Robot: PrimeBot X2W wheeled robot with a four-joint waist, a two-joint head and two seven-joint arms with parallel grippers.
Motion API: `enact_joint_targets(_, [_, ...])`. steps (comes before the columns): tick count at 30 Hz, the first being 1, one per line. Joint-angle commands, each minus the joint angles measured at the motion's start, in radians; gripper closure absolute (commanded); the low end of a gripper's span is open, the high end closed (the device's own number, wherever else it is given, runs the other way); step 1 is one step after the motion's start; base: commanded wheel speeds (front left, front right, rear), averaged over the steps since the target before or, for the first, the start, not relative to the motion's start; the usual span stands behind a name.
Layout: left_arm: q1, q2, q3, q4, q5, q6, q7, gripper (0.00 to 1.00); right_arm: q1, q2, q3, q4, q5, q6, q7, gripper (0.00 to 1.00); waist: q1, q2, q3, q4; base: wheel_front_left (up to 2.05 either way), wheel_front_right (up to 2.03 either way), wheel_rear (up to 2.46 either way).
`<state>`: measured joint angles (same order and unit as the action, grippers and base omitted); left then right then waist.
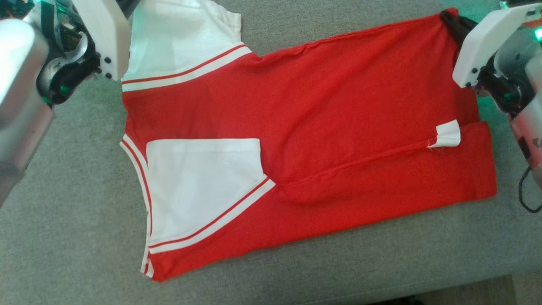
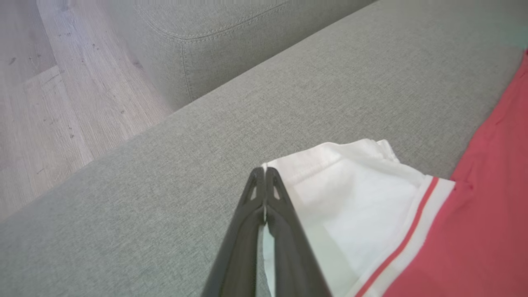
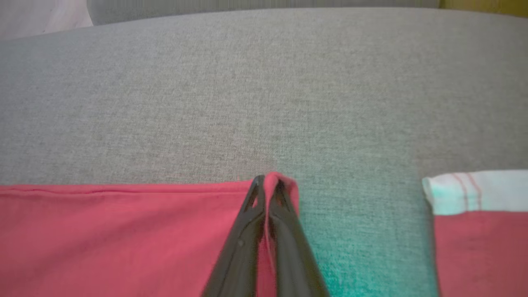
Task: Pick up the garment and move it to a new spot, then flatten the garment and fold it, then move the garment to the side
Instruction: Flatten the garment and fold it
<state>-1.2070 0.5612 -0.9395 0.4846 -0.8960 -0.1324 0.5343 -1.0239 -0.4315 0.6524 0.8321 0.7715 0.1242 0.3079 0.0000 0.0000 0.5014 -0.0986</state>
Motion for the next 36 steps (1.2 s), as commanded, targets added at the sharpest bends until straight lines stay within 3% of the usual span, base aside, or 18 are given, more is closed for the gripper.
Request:
enact_joint_targets(1, [-0.059,0.046,0.032,-0.022,0.000,0.002,-0.019,1.00,-0.010,-0.019,0.001,-0.010,-0.004,0.007,-0.022,1.00,0.0000,0.0000,-0.002,0.000,0.00,0.00,0.00])
enact_joint_targets(14, [-0.122,0.041,0.027,0.018,0.047,0.002,-0.299,1.00,-0.032,-0.047,-0.067,-0.018,0.113,0.007,-0.180,1.00,0.0000,0.0000,-0.048,0.016,0.00,0.00,0.00])
enact_joint_targets(25, [0.042,0.077,0.018,-0.095,-0.052,0.006,-0.423,1.00,0.203,-0.158,-0.127,-0.150,0.293,0.007,-0.267,1.00,0.0000,0.0000,-0.145,0.085,0.00,0.00,0.00])
enact_joint_targets(31, [0.184,0.129,0.003,-0.234,-0.077,0.051,-0.444,1.00,0.315,-0.205,-0.142,-0.211,0.339,0.007,-0.301,1.00,0.0000,0.0000,-0.181,0.114,0.00,0.00,0.00])
enact_joint_targets(36, [0.335,0.186,-0.009,-0.390,-0.107,0.123,-0.469,1.00,0.419,-0.252,-0.155,-0.266,0.360,0.007,-0.337,1.00,0.0000,0.0000,-0.206,0.144,0.00,0.00,0.00])
